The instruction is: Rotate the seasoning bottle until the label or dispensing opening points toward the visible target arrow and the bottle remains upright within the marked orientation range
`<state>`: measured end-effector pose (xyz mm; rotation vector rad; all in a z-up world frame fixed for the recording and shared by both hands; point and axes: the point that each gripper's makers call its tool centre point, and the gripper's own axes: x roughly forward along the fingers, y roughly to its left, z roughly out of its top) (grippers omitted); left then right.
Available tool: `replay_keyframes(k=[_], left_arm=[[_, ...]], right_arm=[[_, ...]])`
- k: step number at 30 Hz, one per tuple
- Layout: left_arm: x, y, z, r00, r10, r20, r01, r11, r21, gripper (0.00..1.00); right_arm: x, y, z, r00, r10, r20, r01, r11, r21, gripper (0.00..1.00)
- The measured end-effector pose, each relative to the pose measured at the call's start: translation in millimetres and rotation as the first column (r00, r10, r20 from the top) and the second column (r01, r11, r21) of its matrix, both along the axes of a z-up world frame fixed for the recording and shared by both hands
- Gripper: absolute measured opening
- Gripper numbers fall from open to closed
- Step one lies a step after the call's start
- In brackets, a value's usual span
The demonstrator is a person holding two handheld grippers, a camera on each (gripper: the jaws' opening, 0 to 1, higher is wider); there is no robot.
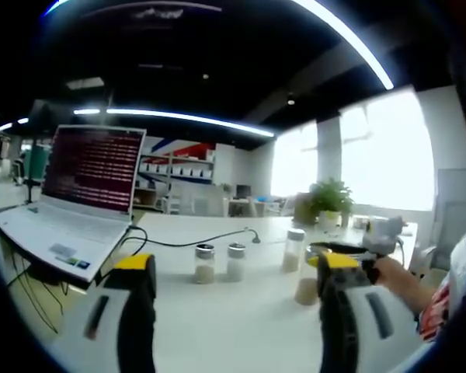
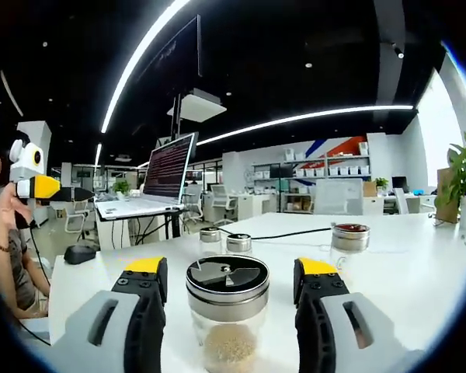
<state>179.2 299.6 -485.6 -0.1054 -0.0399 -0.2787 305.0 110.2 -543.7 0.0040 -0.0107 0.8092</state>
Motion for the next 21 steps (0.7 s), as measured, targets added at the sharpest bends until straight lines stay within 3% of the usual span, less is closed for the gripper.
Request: replay_keyframes(k=[6, 21], left_arm=[[0.5, -2.3, -1.0, 1.000, -0.006, -0.003, 0.006, 1.000, 0.002, 0.91], [0.9, -0.7, 0.0, 1.000, -0.005, -0.002, 0.005, 1.000, -0.009, 0.91]], right_arm=[[-2.2, 4.4, -4.4, 1.000, 0.030, -0.001, -0.030, 0.999, -0.028, 0.42], [-4.3, 5.7, -5.1, 0.998, 0.065, 0.013, -0.065, 0.997, -0.030, 0.41]])
